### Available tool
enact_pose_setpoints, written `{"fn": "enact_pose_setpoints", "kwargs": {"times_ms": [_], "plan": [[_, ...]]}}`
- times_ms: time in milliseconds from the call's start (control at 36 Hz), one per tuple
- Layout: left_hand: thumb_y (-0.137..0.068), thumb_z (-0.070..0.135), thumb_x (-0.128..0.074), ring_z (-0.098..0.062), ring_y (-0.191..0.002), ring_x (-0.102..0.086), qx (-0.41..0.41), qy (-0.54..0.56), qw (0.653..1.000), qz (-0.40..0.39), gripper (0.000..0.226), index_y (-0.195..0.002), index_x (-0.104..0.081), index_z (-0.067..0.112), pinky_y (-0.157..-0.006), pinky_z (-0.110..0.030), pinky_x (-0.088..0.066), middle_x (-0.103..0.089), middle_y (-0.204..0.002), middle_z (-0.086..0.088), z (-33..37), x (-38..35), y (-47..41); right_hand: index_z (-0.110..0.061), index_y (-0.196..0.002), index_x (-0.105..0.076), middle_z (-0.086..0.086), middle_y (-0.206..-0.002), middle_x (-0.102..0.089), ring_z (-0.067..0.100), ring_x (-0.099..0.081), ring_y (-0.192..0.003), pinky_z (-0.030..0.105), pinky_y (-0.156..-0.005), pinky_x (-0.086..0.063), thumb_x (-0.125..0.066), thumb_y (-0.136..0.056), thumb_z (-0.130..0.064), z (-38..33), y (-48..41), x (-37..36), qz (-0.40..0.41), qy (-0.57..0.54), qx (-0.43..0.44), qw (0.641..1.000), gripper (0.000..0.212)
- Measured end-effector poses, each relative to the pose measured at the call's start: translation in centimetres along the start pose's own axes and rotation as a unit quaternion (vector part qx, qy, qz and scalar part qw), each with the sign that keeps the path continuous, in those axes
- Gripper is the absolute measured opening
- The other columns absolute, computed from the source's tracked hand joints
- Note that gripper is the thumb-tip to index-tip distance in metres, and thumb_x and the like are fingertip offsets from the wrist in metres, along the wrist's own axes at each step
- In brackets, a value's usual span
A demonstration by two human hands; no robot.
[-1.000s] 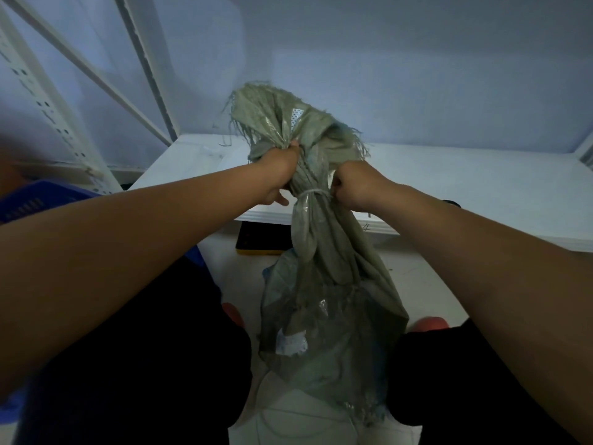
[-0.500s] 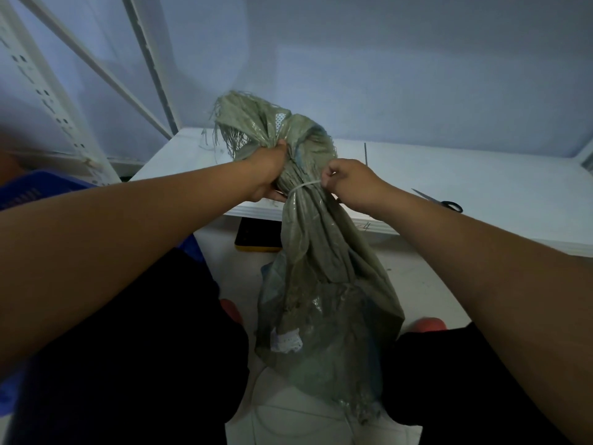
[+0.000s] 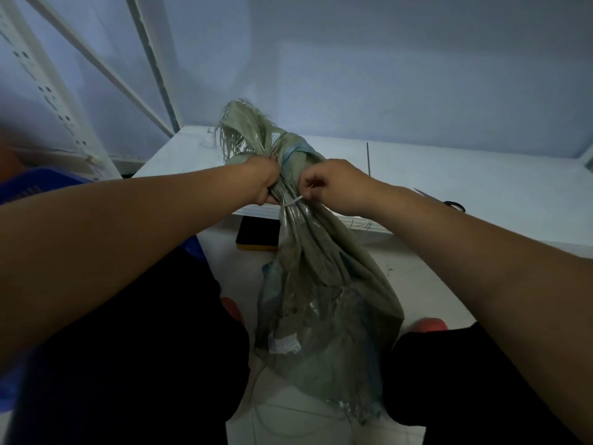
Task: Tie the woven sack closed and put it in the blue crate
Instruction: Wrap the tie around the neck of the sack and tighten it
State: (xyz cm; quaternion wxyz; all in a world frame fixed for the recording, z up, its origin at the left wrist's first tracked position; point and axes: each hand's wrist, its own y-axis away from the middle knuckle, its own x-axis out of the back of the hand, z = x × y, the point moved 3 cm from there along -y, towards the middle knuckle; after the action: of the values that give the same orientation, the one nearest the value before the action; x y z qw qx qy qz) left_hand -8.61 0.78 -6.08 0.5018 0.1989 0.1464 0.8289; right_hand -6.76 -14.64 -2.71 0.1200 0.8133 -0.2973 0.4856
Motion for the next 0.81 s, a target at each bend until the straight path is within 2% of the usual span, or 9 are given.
{"fn": "enact_pose_setpoints", "kwargs": {"times_ms": [111, 194, 306, 444, 556, 667, 722, 778, 806], "plan": [[-0.107, 0.017, -0.036, -0.021, -0.064, -0.069, 0.028, 0.043, 0.999, -0.008, 0.03, -0.11, -0.064, 0.008, -0.04, -0.036, -0.057, -0.07, -0.084, -0.009, 0.2, 0.5, -0.2, -0.018, -0.087, -0.069, -0.004, -0.088, -0.06, 0.017, -0.054, -0.09, 0.027, -0.075, -0.038, -0.061, -0.093, -0.009, 0.5, 0.5, 0.0, -0.021, 0.063, 0.01, 0.998, 0.013], [-0.107, 0.018, -0.034, -0.021, -0.063, -0.071, 0.042, 0.058, 0.997, -0.017, 0.034, -0.105, -0.066, 0.008, -0.043, -0.038, -0.059, -0.071, -0.087, -0.01, 0.3, 0.7, -0.2, -0.023, -0.083, -0.062, -0.002, -0.087, -0.06, 0.02, -0.054, -0.089, 0.028, -0.073, -0.036, -0.061, -0.095, -0.012, 1.5, 0.7, -0.2, -0.033, 0.063, 0.0, 0.997, 0.016], [-0.106, 0.018, -0.032, -0.023, -0.076, -0.07, 0.042, 0.075, 0.996, -0.034, 0.037, -0.097, -0.066, 0.007, -0.052, -0.045, -0.059, -0.072, -0.09, -0.011, 0.4, 0.7, 0.0, -0.019, -0.086, -0.061, -0.001, -0.089, -0.059, 0.02, -0.052, -0.088, 0.027, -0.072, -0.033, -0.058, -0.098, -0.013, 2.2, 0.8, -0.7, -0.035, 0.049, -0.018, 0.998, 0.014], [-0.106, 0.02, -0.031, -0.024, -0.077, -0.07, 0.038, 0.093, 0.993, -0.057, 0.039, -0.092, -0.064, 0.007, -0.058, -0.041, -0.061, -0.074, -0.079, -0.011, 0.4, 0.6, 0.3, -0.024, -0.081, -0.062, -0.007, -0.087, -0.06, 0.013, -0.053, -0.088, 0.028, -0.076, -0.04, -0.058, -0.096, -0.009, 2.3, 0.7, -1.3, -0.03, -0.127, -0.079, 0.988, 0.021], [-0.106, 0.022, -0.033, -0.022, -0.073, -0.069, 0.024, 0.097, 0.993, -0.062, 0.039, -0.088, -0.064, 0.008, -0.056, -0.036, -0.061, -0.073, -0.061, -0.006, 0.5, 0.5, 0.5, -0.024, -0.081, -0.063, -0.004, -0.09, -0.061, 0.012, -0.051, -0.09, 0.031, -0.084, -0.04, -0.056, -0.094, -0.007, 2.2, 0.9, -1.8, -0.077, -0.172, -0.109, 0.976, 0.023], [-0.105, 0.023, -0.04, -0.021, -0.071, -0.069, 0.003, 0.087, 0.995, -0.046, 0.029, -0.09, -0.064, 0.012, -0.058, -0.033, -0.061, -0.073, -0.078, -0.006, 0.5, 0.4, 0.7, -0.023, -0.084, -0.062, -0.006, -0.086, -0.058, 0.007, -0.048, -0.079, 0.024, -0.069, -0.035, -0.055, -0.095, -0.006, 1.6, 1.1, -1.9, -0.103, -0.187, -0.115, 0.97, 0.021], [-0.103, 0.022, -0.046, -0.023, -0.074, -0.069, -0.018, 0.079, 0.997, -0.007, 0.021, -0.092, -0.061, 0.012, -0.066, -0.039, -0.061, -0.07, -0.087, -0.008, 0.6, 0.6, 0.5, -0.021, -0.089, -0.063, -0.005, -0.09, -0.059, 0.007, -0.049, -0.083, 0.023, -0.069, -0.036, -0.055, -0.096, -0.008, 1.3, 1.1, -1.8, -0.103, -0.191, -0.117, 0.969, 0.017], [-0.101, 0.022, -0.052, -0.027, -0.079, -0.069, -0.046, 0.062, 0.996, 0.033, 0.015, -0.104, -0.06, 0.009, -0.073, -0.045, -0.061, -0.069, -0.093, -0.011, 0.7, 0.8, 0.0, -0.02, -0.09, -0.063, -0.003, -0.096, -0.061, 0.01, -0.052, -0.089, 0.024, -0.072, -0.039, -0.055, -0.096, -0.009, 1.0, 0.9, -1.9, -0.1, -0.195, -0.121, 0.968, 0.015], [-0.099, 0.023, -0.056, -0.029, -0.084, -0.07, -0.055, 0.045, 0.996, 0.048, 0.025, -0.118, -0.058, 0.008, -0.072, -0.045, -0.061, -0.069, -0.1, -0.012, 0.8, 1.0, 0.0, -0.02, -0.089, -0.063, -0.001, -0.097, -0.061, 0.012, -0.052, -0.091, 0.025, -0.074, -0.04, -0.055, -0.095, -0.008, 0.9, 0.8, -2.0, -0.1, -0.193, -0.123, 0.968, 0.015]]}}
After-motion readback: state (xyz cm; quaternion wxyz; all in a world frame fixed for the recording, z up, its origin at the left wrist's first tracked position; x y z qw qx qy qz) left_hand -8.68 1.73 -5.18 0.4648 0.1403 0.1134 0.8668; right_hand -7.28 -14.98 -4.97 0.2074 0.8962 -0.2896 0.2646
